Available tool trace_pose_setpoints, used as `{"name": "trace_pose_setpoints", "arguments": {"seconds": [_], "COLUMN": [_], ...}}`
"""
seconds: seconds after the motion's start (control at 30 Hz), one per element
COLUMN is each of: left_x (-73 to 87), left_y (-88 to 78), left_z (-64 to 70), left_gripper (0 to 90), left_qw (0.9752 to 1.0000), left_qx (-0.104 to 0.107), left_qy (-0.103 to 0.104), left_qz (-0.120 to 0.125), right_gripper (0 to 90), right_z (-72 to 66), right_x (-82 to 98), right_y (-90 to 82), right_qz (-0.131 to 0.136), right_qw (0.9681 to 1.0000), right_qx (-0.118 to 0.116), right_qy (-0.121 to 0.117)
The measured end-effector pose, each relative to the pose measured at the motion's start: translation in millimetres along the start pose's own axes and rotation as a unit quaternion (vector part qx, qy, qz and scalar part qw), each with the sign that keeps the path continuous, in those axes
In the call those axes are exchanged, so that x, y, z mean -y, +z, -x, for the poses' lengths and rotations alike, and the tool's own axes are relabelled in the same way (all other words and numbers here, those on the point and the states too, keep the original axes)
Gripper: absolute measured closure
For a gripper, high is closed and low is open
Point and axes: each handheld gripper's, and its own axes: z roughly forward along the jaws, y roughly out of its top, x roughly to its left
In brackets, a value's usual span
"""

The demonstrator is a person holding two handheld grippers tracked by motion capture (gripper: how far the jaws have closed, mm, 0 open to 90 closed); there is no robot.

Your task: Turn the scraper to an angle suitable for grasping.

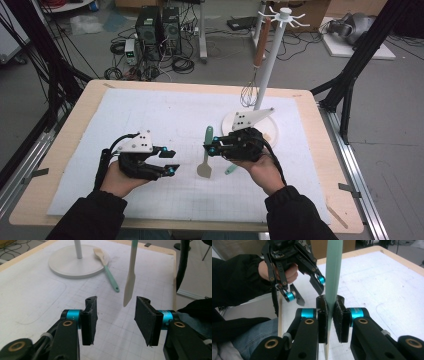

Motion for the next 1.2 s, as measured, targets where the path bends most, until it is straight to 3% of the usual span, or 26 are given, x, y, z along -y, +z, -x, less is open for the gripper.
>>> {"name": "trace_pose_setpoints", "arguments": {"seconds": [0.57, 0.9, 1.2], "left_x": [15.7, 25.7, 28.5], "left_y": [-22.2, -36.1, -40.5], "left_z": [-0.7, -4.4, -5.4], "left_gripper": [36.9, 32.0, 30.4], "left_qw": [0.9987, 0.9961, 0.9951], "left_qx": [-0.048, -0.082, -0.092], "left_qy": [-0.014, -0.028, -0.028], "left_qz": [0.013, 0.02, 0.021], "right_gripper": [82.9, 82.9, 82.9], "right_z": [17.7, 24.3, 30.3], "right_x": [-0.3, -12.8, -25.3], "right_y": [-26.9, -54.4, -68.2], "right_qz": [0.0, -0.002, 0.004], "right_qw": [0.9995, 0.9988, 0.9982], "right_qx": [0.027, 0.047, 0.06], "right_qy": [0.016, 0.011, 0.006]}}
